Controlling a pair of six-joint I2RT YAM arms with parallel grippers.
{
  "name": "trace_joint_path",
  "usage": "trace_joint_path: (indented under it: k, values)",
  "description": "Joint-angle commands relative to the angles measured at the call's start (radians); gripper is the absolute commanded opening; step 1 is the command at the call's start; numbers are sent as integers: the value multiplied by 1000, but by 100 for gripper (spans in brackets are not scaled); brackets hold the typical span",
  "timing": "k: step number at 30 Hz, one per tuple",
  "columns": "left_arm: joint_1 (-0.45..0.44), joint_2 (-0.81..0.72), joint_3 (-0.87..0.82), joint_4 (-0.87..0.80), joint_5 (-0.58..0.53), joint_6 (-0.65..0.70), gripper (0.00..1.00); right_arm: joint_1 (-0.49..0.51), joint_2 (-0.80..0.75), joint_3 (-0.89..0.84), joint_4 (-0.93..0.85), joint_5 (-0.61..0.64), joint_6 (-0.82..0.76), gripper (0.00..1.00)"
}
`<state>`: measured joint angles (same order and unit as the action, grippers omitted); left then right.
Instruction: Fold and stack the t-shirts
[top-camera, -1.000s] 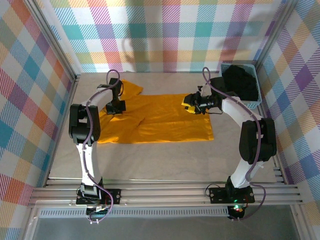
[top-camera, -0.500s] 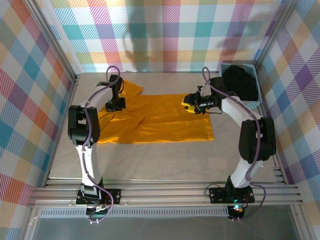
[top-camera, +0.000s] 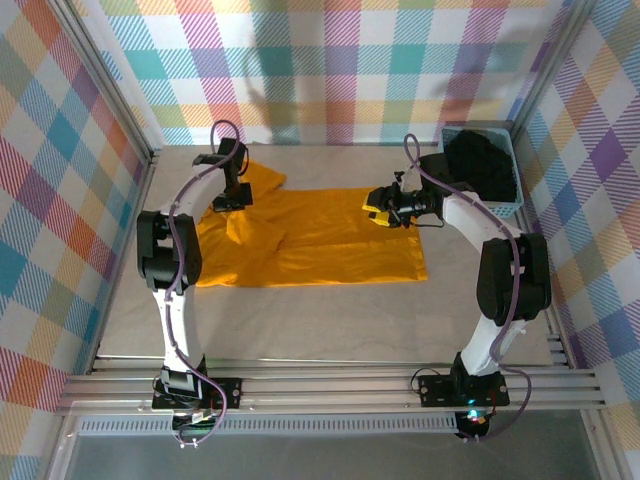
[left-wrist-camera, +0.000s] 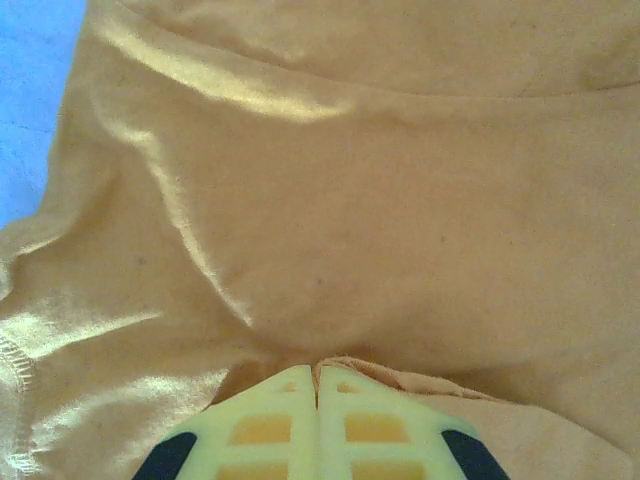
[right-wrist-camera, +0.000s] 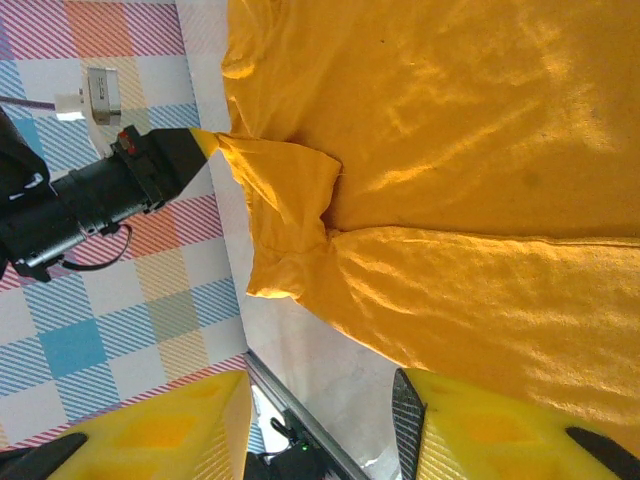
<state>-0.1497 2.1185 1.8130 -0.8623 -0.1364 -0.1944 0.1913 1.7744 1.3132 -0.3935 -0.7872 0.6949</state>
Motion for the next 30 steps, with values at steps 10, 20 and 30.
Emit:
trace_joint_path:
  k: [10,20,30]
  values:
    - [-17,89,81,1,44,-13,6,6,7,23,-15,-18,-14,43]
    - [92,-68,-82,-192,-21,-325,50,2,26,-21,-175,166,-19,40]
    - [280,-187,-485,-60,230,-566,36,-22,58,-92,-341,399,-59,37]
